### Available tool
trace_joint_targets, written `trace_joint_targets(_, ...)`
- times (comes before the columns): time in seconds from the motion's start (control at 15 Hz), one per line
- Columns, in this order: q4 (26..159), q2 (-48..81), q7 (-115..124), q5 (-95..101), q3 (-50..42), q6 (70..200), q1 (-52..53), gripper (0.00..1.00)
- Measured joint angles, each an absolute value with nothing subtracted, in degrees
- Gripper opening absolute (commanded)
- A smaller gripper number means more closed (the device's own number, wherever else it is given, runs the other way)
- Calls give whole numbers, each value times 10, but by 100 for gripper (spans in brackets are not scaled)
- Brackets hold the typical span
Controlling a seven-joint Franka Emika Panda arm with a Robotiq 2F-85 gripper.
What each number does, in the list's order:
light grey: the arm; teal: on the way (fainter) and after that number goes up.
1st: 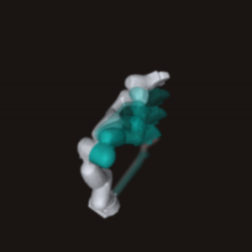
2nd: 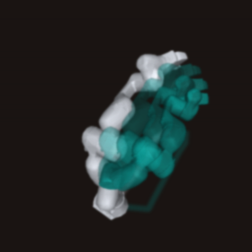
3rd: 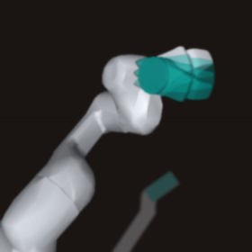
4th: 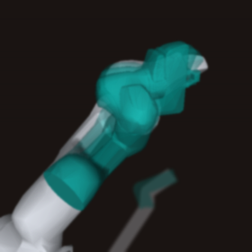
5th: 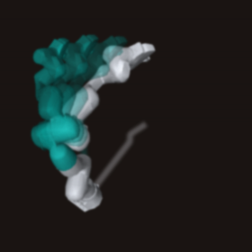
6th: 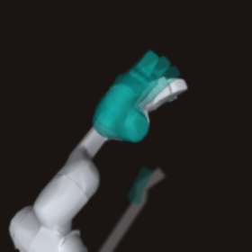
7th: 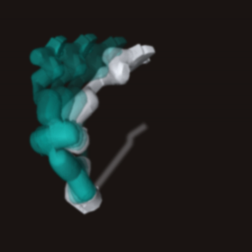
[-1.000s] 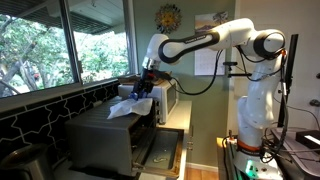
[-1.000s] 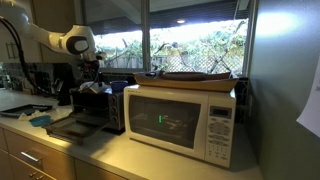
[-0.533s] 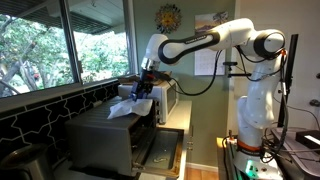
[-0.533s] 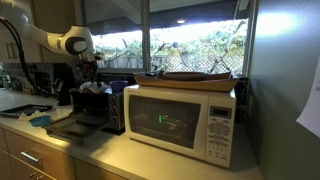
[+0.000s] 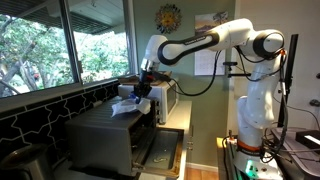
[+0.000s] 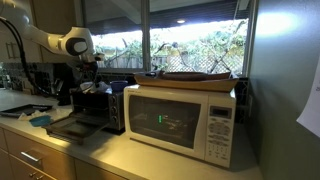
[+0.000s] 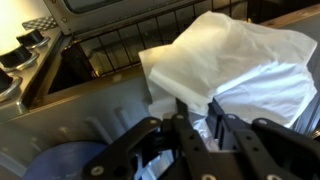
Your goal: Place the napkin over the bowl on the left then put the napkin and bowl in the toaster oven.
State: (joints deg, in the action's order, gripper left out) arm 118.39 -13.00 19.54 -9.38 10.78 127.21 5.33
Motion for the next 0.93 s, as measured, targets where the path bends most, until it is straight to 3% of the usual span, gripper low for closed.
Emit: trace_joint_targets(0.93,1192,-176,161,-102,107,1264,67,1)
